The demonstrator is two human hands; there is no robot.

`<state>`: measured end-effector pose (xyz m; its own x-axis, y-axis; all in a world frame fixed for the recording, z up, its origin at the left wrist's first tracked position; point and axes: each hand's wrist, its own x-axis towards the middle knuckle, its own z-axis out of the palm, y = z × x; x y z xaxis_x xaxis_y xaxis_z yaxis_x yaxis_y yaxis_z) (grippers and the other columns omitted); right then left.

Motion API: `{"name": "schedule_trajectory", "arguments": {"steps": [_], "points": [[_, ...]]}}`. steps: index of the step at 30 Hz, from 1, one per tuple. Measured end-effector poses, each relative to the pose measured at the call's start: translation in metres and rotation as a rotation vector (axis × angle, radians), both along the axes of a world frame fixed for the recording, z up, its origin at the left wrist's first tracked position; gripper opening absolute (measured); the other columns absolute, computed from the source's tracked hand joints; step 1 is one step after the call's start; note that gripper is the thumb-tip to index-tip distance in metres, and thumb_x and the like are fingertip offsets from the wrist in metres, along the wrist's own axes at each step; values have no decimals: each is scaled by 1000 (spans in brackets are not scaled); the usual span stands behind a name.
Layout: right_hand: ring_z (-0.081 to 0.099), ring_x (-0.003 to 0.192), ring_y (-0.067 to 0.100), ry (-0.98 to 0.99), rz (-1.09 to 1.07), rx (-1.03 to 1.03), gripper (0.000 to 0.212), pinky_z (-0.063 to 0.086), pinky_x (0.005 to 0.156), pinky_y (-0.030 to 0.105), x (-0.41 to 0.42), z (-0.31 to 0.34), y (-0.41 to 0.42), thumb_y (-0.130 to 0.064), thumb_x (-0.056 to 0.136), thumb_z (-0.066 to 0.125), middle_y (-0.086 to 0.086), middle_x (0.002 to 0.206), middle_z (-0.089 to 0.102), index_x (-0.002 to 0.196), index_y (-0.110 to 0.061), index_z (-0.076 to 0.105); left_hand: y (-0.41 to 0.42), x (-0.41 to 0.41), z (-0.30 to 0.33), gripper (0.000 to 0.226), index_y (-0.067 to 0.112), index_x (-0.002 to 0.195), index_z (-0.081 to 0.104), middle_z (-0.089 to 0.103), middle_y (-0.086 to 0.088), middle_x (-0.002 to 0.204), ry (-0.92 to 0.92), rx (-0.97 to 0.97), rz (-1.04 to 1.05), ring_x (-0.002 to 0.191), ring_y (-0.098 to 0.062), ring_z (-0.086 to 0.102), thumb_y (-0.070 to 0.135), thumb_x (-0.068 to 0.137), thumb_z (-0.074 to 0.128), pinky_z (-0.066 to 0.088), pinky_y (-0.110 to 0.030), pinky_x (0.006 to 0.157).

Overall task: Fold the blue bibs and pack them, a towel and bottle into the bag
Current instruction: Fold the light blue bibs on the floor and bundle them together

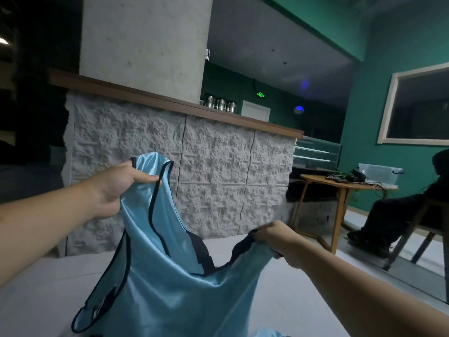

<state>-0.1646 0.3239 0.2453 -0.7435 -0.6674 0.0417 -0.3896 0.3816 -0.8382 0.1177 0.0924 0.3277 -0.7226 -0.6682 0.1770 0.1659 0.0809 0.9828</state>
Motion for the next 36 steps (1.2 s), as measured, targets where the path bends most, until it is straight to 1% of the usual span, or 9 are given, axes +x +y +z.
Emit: {"name": "schedule_trajectory", "arguments": {"steps": [5, 9, 12, 15, 18, 21, 26, 32, 36], "points": [[55, 61, 21, 53, -95, -121, 20, 41, 55, 24, 3, 16, -6, -3, 88, 57, 11, 72, 65, 85, 0, 76, 1, -5, 1, 40, 0, 131, 59, 68, -29, 124, 23, 15, -6, 108, -44, 69, 1, 91, 65, 54, -60, 98], [45, 61, 19, 184, -228, -288, 30, 32, 56, 27, -8, 16, -4, 1, 94, 41, 8, 71, 57, 83, -6, 69, -7, -1, 3, 31, -4, 122, 64, 70, -28, 119, 2, 39, 20, 104, -43, 71, 2, 92, 63, 59, -54, 91], [59, 66, 28, -13, -191, -471, 27, 41, 61, 28, -18, 17, 0, -5, 95, 50, 15, 75, 66, 80, -5, 72, -9, 4, 4, 17, 0, 105, 71, 73, -25, 106, -58, 77, 13, 86, -35, 73, 4, 96, 56, 61, -48, 82], [66, 82, 47, -190, -94, -509, 29, 50, 79, 45, -20, 18, 4, -14, 80, 58, 33, 97, 72, 87, 7, 76, -10, 5, 2, 19, 1, 106, 69, 73, -22, 103, -79, 99, 0, 87, -33, 71, 4, 97, 53, 59, -47, 89], [57, 80, 41, -318, -97, -536, 32, 46, 82, 47, -19, 18, 4, -20, 68, 63, 34, 96, 66, 80, 7, 75, -10, 3, 0, 19, 2, 106, 71, 71, -21, 109, -69, 118, -8, 94, -32, 70, 5, 98, 53, 54, -48, 97], [65, 74, 38, -365, -97, -532, 30, 51, 78, 41, -21, 16, 3, -13, 86, 51, 31, 89, 70, 75, 6, 73, -7, -1, 0, 19, 2, 105, 71, 73, -19, 104, -62, 120, -17, 90, -29, 71, 5, 97, 54, 60, -42, 87], [68, 93, 43, -396, -205, -474, 33, 54, 82, 47, -22, 4, -5, -14, 94, 52, 31, 104, 69, 111, 11, 66, 10, -11, 3, 20, 0, 110, 69, 73, -16, 95, -49, 73, -76, 78, -25, 72, 5, 95, 56, 63, -39, 73], [62, 82, 29, -246, -138, -383, 20, 49, 76, 39, 0, 11, -21, -9, 95, 56, 16, 94, 67, 108, -4, 71, 32, -35, 4, 38, -3, 133, 60, 67, -22, 121, -23, 80, -167, 105, -32, 65, 10, 98, 51, 53, -47, 100], [62, 116, 21, -164, 231, -363, 40, 45, 101, 41, 50, 33, -33, -46, 103, 52, 4, 126, 69, 123, -16, 69, 48, -57, 0, 42, -4, 132, 60, 68, -23, 126, 3, 92, -226, 116, -36, 65, 16, 95, 58, 44, -51, 113]]}}
